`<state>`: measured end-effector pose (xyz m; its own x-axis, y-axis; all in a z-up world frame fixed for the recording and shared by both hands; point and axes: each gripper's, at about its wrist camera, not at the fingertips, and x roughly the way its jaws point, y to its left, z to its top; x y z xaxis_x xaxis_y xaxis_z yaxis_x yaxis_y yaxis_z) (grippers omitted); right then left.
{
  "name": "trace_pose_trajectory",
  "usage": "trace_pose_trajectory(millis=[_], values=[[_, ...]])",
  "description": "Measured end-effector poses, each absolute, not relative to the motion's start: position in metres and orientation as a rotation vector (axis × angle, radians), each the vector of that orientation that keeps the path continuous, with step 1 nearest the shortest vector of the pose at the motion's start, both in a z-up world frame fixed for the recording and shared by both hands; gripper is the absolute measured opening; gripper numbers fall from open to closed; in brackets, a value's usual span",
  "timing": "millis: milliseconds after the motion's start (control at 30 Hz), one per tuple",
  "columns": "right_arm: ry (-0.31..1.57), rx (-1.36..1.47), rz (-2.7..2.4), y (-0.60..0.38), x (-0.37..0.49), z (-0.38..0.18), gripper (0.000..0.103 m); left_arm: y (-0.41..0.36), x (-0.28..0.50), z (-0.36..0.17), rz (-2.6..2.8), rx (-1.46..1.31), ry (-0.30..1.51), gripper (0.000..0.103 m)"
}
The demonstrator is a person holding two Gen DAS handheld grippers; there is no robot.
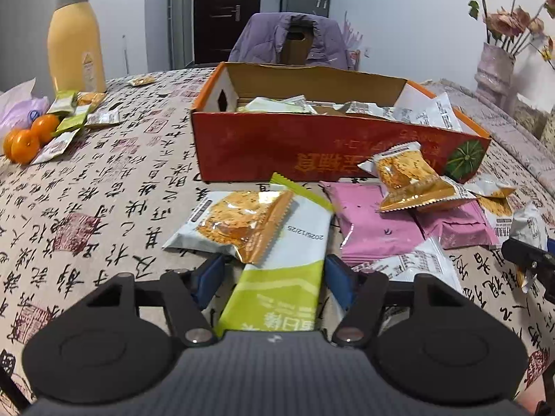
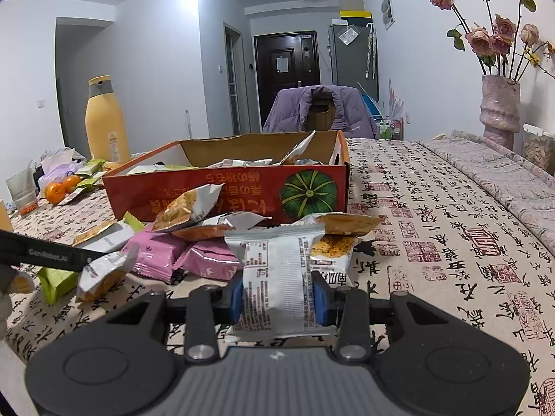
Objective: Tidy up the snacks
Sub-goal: 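Grasp another white packet with the right gripper while the left gripper grasps another green-and-white bar, then carry both packets over the box, lower them inside and open both grippers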
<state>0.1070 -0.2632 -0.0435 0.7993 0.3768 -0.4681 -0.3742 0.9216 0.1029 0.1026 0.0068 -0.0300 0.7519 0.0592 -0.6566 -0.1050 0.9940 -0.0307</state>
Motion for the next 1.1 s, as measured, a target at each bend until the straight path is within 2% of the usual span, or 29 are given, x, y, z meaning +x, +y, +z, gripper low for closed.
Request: trace_pose_trajectory(millis=[100,200,267,333,667,1100], values=[[0.504,0.006,0.402,-0.263,0.107,-0.043,0.038,0.002,0.106,-0.031,0.084,-0.045,0.713,0.065],[0.503,0.006,0.402,-0.264,0.107,-0.043,0.038,0.0,0.109,-0.031,0.073,-0.037,0.711,0.056],[0.501,0.007,0.402,-0.263,0.107,-0.043,0.038,-0.001,0.111,-0.03,0.07,-0.038,0.71,0.044],[0.499,0.007,0.402,-0.263,0.106,-0.043,0.038,0.0,0.111,-0.03,0.067,-0.045,0.707,0.041],[0.488,0.013,0.406,-0.266,0.103,-0.041,0.038,-0.001,0.096,-0.027,0.032,-0.06,0.682,0.039],[0.465,0.007,0.417,-0.263,0.101,-0.033,0.038,-0.012,0.082,0.004,-0.028,-0.068,0.58,0.039]])
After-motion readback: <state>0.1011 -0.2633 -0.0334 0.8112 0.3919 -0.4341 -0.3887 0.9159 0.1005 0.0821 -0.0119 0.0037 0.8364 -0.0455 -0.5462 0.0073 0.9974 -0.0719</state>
